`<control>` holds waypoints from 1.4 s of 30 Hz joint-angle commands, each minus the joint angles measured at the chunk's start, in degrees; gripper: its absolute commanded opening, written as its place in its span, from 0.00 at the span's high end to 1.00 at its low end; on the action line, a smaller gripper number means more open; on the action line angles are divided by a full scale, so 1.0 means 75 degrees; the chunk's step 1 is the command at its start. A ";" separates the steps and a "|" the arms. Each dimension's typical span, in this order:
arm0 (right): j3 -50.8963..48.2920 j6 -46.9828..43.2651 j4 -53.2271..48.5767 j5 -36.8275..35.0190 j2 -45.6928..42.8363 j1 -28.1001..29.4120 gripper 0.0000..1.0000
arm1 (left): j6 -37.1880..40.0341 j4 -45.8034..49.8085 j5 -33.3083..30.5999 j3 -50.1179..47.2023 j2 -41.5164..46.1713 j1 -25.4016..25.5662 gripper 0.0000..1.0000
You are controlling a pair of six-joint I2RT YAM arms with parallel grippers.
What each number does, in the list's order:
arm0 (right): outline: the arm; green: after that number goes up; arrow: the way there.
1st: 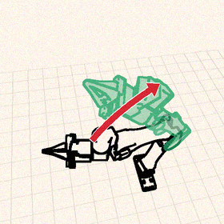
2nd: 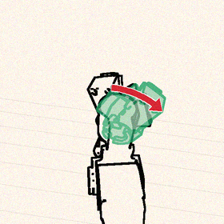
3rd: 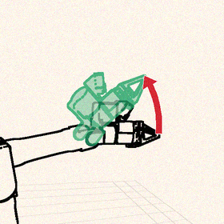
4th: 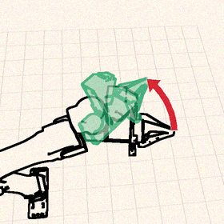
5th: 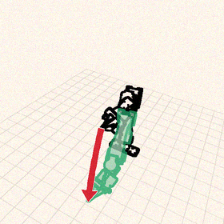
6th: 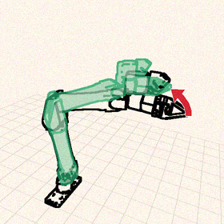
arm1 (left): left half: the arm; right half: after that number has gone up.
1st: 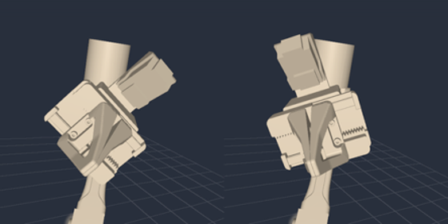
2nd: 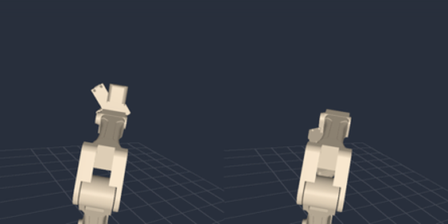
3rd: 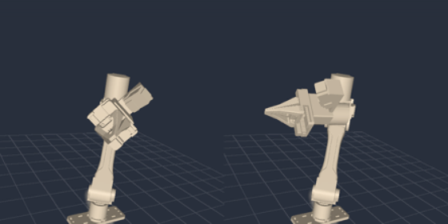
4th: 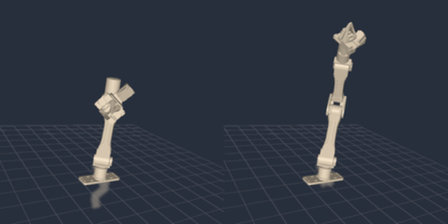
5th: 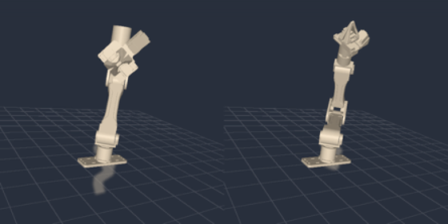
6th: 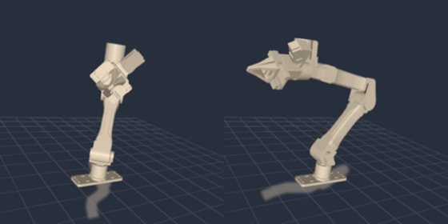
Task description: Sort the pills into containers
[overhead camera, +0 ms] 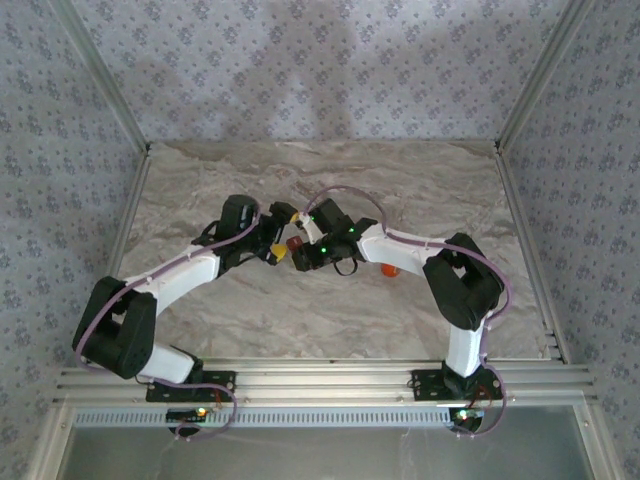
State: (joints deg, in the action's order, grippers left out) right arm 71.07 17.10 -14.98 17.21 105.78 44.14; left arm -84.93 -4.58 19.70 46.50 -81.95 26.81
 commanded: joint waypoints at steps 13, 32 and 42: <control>0.0178 0.0105 -0.0045 0.0013 0.0015 0.0085 0.70 | -0.0053 -0.0335 -0.0055 0.0381 -0.0163 0.0110 0.03; 0.0124 0.0051 -0.0080 -0.0074 0.0217 0.0091 0.70 | -0.0466 -0.0759 0.0225 0.1058 0.0140 0.0371 0.03; 0.0018 -0.1696 -0.0978 0.0074 0.0079 0.0090 0.67 | 0.1141 0.1239 -0.0560 0.0769 0.0837 -0.0257 0.00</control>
State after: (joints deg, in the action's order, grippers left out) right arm 71.44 12.27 -17.41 16.40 106.89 44.62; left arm -82.41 -1.76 18.39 52.58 -78.22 26.35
